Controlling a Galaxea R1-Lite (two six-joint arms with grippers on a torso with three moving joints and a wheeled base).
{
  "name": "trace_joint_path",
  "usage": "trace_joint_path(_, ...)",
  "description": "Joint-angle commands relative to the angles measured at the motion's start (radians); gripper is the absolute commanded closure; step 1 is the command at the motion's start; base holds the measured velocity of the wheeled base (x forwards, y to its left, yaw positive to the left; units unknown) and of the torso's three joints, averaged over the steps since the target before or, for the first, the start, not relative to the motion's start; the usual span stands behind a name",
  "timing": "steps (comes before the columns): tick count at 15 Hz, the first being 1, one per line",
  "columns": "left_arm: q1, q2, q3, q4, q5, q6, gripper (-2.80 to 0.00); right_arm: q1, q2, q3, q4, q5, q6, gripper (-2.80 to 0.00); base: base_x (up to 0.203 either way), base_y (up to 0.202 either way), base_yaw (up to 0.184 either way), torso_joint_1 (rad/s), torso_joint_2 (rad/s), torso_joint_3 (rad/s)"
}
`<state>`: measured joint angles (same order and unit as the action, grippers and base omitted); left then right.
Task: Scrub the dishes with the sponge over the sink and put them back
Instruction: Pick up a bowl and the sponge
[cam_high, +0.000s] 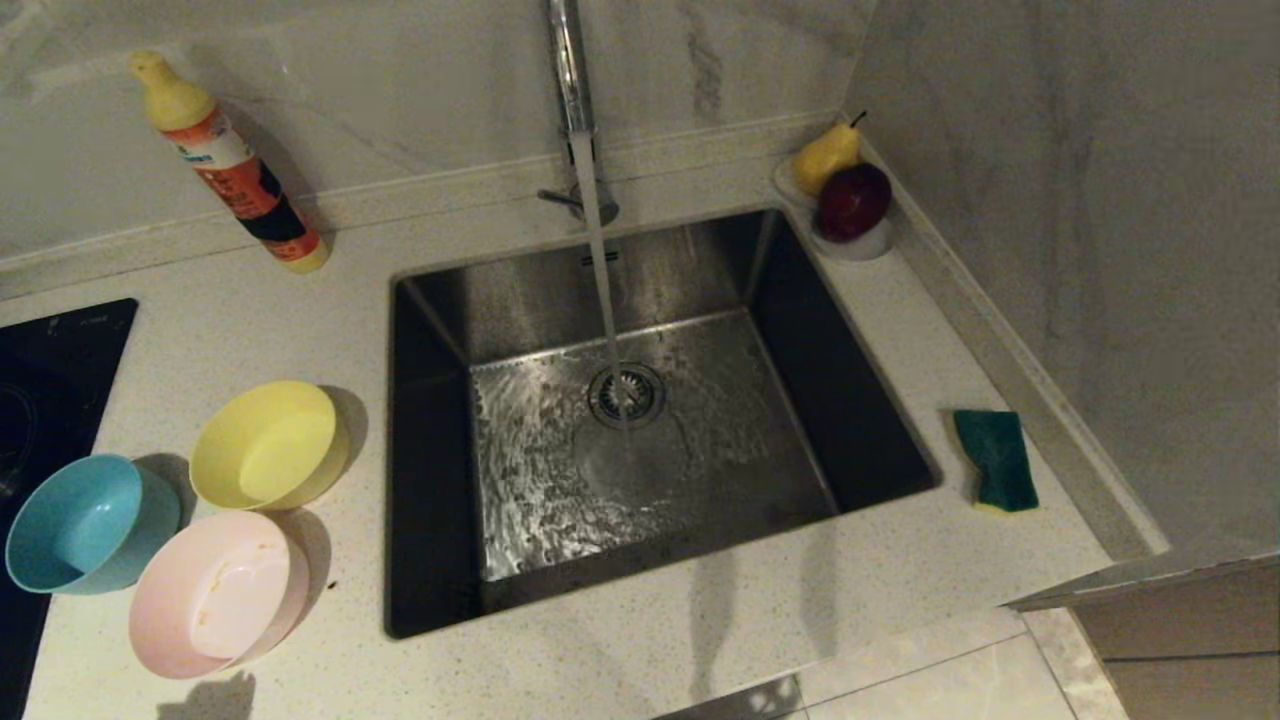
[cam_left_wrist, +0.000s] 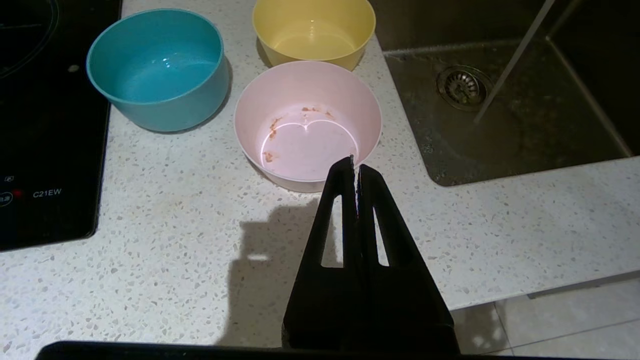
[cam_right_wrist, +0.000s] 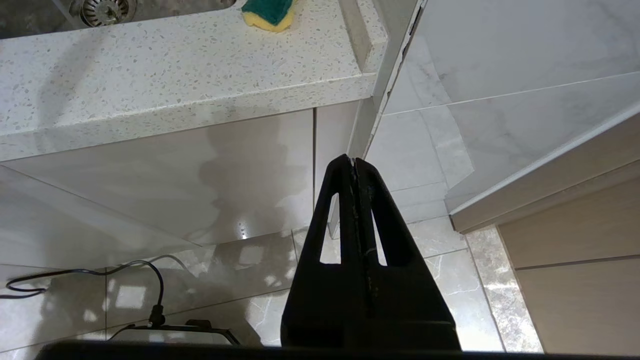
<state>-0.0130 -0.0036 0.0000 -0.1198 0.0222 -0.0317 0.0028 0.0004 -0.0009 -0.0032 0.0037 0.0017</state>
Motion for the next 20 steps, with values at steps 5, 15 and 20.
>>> trace_joint_path(5, 0.0, 0.002, 0.04, -0.001, 0.001, -0.001, 0.0, 0.0, -0.002, 0.001, 0.007, -0.004, -0.062, 0.0, 0.0, 0.0, 0.0, 0.0, 0.0, 0.0)
trace_joint_path(15, 0.001, 0.002, 0.04, -0.001, 0.001, -0.001, 0.0, 0.0, 0.139, -0.378, 0.122, 0.083, -0.097, 0.0, 0.0, 0.0, 0.0, 0.0, 0.0, 0.0)
trace_joint_path(20, 0.0, 0.002, 0.04, -0.001, 0.001, -0.001, 0.0, 0.003, 0.427, -0.627, 0.263, 0.223, -0.11, 0.0, 0.0, 0.0, 0.0, 0.0, 0.0, 0.0)
